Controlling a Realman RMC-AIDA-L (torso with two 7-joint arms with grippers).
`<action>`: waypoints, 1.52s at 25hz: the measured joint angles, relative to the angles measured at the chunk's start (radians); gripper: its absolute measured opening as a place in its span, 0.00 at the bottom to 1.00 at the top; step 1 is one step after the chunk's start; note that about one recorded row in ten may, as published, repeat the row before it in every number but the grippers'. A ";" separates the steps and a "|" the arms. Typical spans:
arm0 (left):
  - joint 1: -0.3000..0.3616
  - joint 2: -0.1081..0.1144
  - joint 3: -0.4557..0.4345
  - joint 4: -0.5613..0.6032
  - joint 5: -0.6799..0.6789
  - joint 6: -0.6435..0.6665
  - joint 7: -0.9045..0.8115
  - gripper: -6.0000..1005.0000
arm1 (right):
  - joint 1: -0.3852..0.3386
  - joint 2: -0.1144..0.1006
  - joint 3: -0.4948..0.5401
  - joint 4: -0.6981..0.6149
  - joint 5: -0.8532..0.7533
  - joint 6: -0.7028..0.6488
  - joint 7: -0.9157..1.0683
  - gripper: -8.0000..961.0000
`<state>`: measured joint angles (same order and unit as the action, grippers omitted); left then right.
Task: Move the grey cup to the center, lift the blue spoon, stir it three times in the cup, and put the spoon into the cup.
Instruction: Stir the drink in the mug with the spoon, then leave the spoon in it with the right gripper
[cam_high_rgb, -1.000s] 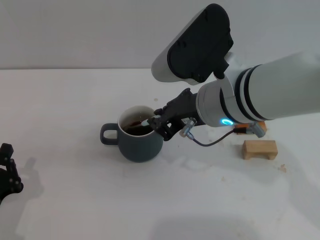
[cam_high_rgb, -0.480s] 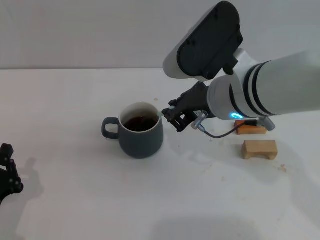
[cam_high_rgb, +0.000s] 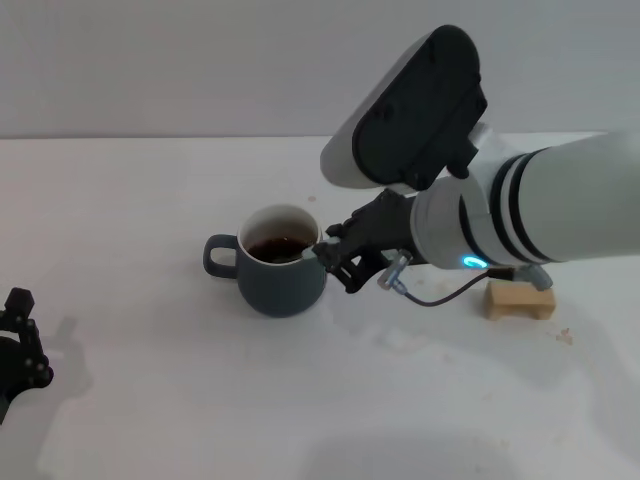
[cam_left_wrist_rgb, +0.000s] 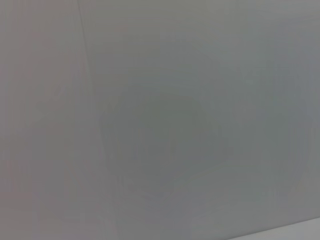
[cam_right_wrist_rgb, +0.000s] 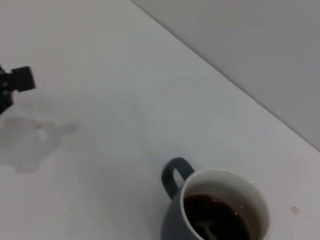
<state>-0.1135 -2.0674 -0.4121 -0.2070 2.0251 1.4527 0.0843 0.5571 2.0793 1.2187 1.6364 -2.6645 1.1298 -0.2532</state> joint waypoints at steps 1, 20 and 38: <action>0.000 -0.001 0.001 0.000 0.001 0.000 0.000 0.00 | 0.001 0.001 -0.008 0.002 0.000 0.000 0.000 0.21; 0.003 0.000 0.001 -0.003 0.000 0.004 0.000 0.00 | 0.083 -0.001 -0.015 -0.102 -0.009 -0.088 -0.005 0.21; -0.007 -0.002 0.001 -0.005 -0.001 0.000 0.000 0.00 | 0.039 0.001 -0.013 -0.037 -0.052 -0.020 -0.007 0.22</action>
<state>-0.1207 -2.0693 -0.4111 -0.2118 2.0243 1.4525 0.0843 0.5958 2.0798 1.2060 1.5995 -2.7164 1.1101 -0.2598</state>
